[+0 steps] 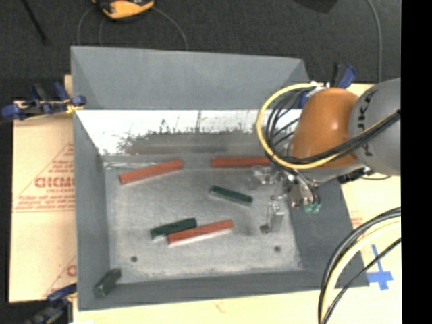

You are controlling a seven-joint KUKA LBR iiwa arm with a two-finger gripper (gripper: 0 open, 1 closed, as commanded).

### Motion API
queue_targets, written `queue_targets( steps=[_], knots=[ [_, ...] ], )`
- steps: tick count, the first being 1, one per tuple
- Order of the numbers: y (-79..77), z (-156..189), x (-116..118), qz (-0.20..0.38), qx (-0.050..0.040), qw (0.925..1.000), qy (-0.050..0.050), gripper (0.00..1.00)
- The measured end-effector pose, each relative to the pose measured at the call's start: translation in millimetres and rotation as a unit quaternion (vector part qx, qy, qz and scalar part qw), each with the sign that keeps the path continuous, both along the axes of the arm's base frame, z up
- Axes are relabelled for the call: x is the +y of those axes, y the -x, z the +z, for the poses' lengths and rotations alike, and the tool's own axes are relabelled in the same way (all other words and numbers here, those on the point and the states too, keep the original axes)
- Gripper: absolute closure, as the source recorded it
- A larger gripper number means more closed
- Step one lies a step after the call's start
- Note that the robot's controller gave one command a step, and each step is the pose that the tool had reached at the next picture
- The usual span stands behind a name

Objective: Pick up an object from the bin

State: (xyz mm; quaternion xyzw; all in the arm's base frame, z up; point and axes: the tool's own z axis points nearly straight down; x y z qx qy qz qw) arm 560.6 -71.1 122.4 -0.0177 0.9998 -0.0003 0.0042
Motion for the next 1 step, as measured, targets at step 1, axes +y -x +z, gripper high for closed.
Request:
queue_targets(
  steps=[1],
  knots=[
    [-22.3,-40.4,33.1,0.012,0.0016,0.9999,0.001,0.0]
  ],
)
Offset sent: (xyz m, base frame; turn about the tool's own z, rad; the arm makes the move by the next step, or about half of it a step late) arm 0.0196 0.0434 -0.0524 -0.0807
